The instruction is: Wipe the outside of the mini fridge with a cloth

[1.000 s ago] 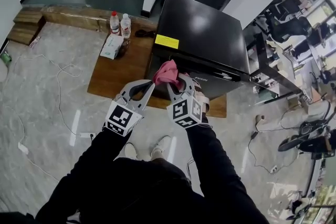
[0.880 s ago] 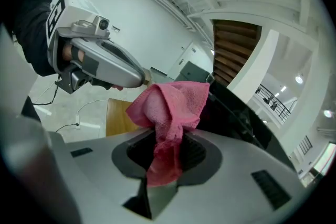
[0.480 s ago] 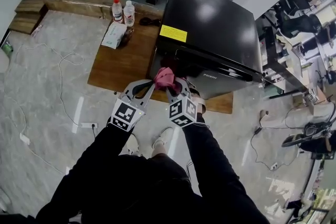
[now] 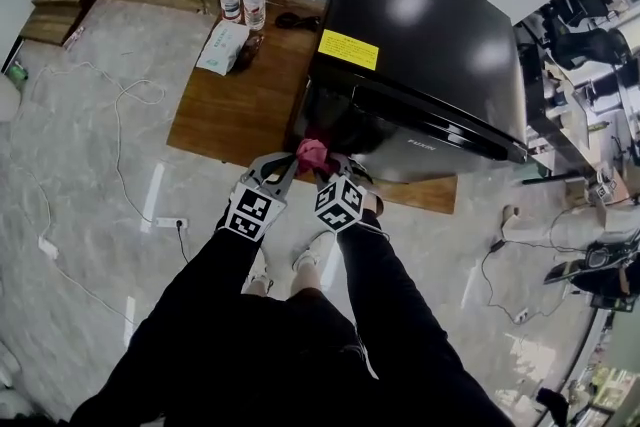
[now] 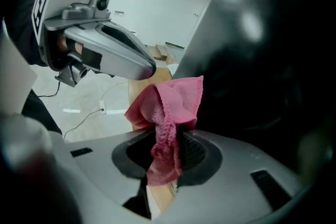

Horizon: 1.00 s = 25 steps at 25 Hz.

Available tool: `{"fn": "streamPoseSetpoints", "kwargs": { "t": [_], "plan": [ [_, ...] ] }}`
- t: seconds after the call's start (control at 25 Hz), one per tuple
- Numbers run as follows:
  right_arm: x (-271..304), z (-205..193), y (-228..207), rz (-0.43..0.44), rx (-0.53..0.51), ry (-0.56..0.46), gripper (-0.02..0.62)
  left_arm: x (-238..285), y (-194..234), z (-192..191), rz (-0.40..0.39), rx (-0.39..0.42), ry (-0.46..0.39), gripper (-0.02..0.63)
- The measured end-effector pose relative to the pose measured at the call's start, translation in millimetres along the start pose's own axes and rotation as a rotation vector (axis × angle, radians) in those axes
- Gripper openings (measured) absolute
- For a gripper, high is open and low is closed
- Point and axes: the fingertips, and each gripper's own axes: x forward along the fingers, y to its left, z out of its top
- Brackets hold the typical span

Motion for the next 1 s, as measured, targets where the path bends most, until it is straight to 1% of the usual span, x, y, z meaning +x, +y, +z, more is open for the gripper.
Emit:
{"fn": "streamPoseSetpoints", "kwargs": {
  "t": [0.2, 0.36, 0.48, 0.6, 0.68, 0.76, 0.88, 1.0],
  "plan": [
    [37.1, -22.4, 16.2, 0.076, 0.082, 0.048, 0.100, 2.5, 2.9, -17.9, 0.014, -0.021, 0.033, 0.006],
    [55.1, -33.3, 25.3, 0.100, 0.109, 0.071, 0.101, -1.3, 5.2, -20.3, 0.033, -0.035, 0.039, 0.006],
    [46.1, -27.1, 29.2, 0.117, 0.120, 0.028, 0.104, -7.3, 4.6, -12.1, 0.033, -0.026, 0.036, 0.006],
    [16.8, -10.2, 31.2, 0.107, 0.116, -0.036, 0.104, -16.5, 3.0, 1.0, 0.029, -0.025, 0.022, 0.006],
    [-12.1, 0.4, 29.3, 0.075, 0.120, -0.076, 0.104, -24.3, -0.5, 15.3, 0.024, -0.025, 0.006, 0.006],
    [-44.9, 8.0, 23.0, 0.018, 0.121, -0.111, 0.104, -31.9, -7.4, 34.0, 0.012, -0.023, -0.022, 0.006],
    [-96.5, 14.0, 9.0, -0.096, 0.114, -0.150, 0.104, -41.8, -28.1, 65.3, -0.026, 0.001, -0.054, 0.006],
    [-147.1, 13.4, -9.7, -0.229, 0.099, -0.166, 0.104, -45.2, -57.9, 97.8, -0.091, 0.046, -0.096, 0.006]
  ]
}}
